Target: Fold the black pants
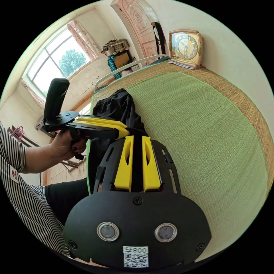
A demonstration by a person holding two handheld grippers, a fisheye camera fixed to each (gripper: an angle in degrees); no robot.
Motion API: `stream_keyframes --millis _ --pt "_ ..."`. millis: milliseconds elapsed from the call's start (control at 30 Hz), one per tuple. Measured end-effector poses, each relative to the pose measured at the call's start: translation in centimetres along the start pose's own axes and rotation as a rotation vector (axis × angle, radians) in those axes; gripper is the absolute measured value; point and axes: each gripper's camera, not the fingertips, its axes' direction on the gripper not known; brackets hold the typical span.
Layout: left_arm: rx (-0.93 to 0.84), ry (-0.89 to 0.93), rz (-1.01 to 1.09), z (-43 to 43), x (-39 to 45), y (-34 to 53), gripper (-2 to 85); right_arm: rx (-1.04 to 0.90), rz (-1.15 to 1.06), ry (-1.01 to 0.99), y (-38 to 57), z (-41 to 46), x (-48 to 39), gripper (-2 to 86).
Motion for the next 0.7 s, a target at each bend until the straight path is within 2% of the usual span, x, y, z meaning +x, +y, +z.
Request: stream_keyframes --millis 133,300,533,700 --pt "0.009 0.019 0.014 -0.3 -0.2 0.0 1.0 -0.024 0.005 -0.034 -0.7 0.9 0.7 2.3" --pt "0.058 0.000 -0.012 -1.6 -1.2 0.6 0.4 -0.015 0.019 0.023 -1.5 0.3 1.9 0.6" --pt "0.022 -0.012 -0.029 -0.4 -2.2 0.4 0.2 0.017 0.116 0.048 -3.3 -0.9 5.9 0.2" --pt "-0.135 -0.152 -0.047 3.5 -3.1 -0.4 0.2 -0.079 0.198 0.043 -4.1 1.8 8.8 0.2"
